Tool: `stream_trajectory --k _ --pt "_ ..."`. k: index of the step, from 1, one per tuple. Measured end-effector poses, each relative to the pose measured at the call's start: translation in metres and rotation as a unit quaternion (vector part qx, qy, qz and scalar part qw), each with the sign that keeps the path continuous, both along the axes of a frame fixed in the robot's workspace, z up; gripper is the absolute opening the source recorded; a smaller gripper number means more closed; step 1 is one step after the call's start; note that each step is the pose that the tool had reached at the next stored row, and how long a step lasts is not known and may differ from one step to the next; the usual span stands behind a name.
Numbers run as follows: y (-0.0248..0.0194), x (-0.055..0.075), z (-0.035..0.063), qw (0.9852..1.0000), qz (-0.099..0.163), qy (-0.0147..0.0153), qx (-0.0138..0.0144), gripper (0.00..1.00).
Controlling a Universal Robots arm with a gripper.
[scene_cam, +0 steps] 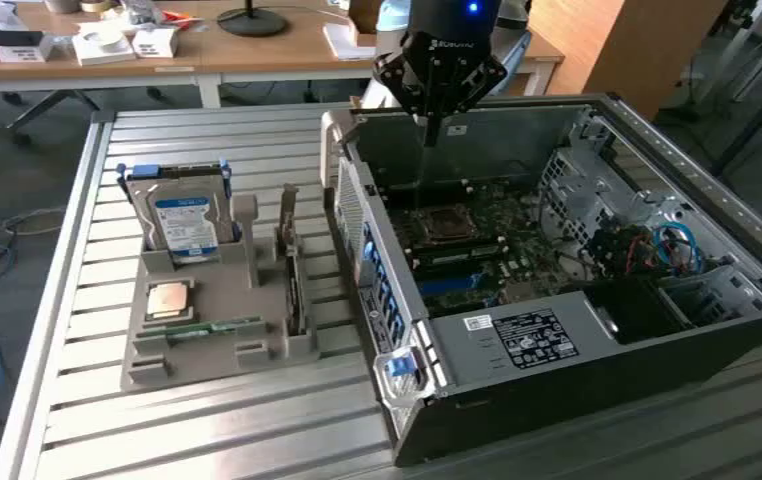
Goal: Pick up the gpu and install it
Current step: 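Reach for the gpu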
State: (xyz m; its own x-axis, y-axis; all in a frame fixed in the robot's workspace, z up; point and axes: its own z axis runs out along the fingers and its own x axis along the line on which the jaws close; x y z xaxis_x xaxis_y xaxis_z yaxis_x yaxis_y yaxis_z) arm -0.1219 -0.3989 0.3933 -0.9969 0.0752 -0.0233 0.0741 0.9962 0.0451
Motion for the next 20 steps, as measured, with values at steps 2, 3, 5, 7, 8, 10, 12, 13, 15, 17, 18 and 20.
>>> stream_trajectory --k 2,3,5,7,8,10,12,13,15,17,18,20 --pt "0.0 0.0 0.0 1.0 0.0 0.0 0.0 0.11" --pt "0.0 0.0 0.0 1.0 0.0 0.0 0.0 0.11" --pt "0.0 0.0 0.0 1.0 0.0 0.0 0.0 0.11" --pt "0.0 0.0 0.0 1.0 0.0 0.0 0.0 0.11" --pt "0.0 0.0 0.0 1.0 0.0 0.0 0.0 0.11" --pt "0.0 0.0 0.0 1.0 0.0 0.0 0.0 0.11" --pt "0.0 -0.001 -0.0001 1.0 0.0 -0.0001 0.0001 0.11" --pt "0.0 -0.002 -0.0001 1.0 0.0 -0.0001 0.0001 0.11" --pt "0.0 -0.004 -0.0001 1.0 0.0 0.0 0.0 0.11" --pt "0.0 -0.006 -0.0002 1.0 0.0 0.0 0.0 0.11" --pt "0.0 -0.007 -0.0002 1.0 0.0 0.0 0.0 0.11" --pt "0.0 -0.01 -0.0004 1.0 0.0 0.0 0.0 0.11"
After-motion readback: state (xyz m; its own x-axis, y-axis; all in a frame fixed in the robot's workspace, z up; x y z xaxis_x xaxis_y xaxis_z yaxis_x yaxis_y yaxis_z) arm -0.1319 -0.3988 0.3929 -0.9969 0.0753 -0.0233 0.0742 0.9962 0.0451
